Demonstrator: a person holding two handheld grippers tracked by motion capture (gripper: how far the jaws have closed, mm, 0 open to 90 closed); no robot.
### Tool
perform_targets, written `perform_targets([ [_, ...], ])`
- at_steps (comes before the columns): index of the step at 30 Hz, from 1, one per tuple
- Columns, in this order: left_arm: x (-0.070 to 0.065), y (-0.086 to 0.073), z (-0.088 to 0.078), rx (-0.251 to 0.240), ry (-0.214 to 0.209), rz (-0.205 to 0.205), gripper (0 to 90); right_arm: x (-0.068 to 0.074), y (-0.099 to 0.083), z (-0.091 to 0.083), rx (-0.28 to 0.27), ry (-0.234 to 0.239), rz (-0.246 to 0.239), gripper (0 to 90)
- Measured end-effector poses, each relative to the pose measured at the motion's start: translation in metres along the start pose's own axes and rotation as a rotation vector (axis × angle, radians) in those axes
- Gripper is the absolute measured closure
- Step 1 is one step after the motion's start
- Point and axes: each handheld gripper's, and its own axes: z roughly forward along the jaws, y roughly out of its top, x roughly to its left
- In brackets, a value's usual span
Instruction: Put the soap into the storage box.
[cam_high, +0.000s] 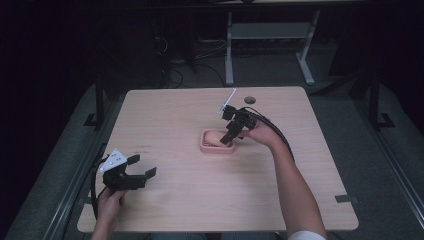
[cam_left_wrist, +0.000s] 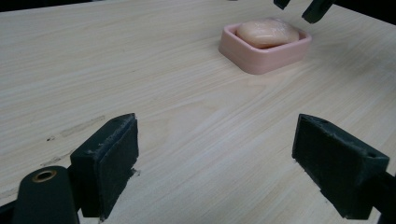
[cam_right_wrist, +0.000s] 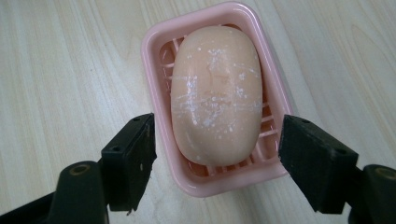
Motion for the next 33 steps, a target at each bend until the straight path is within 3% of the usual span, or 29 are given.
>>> perform_targets([
  [33,-0.001,0.0,0.0,0.003,0.001,0.01,14.3,0.005,-0.024,-0.016,-0.025,-0.004,0.028,26.3],
])
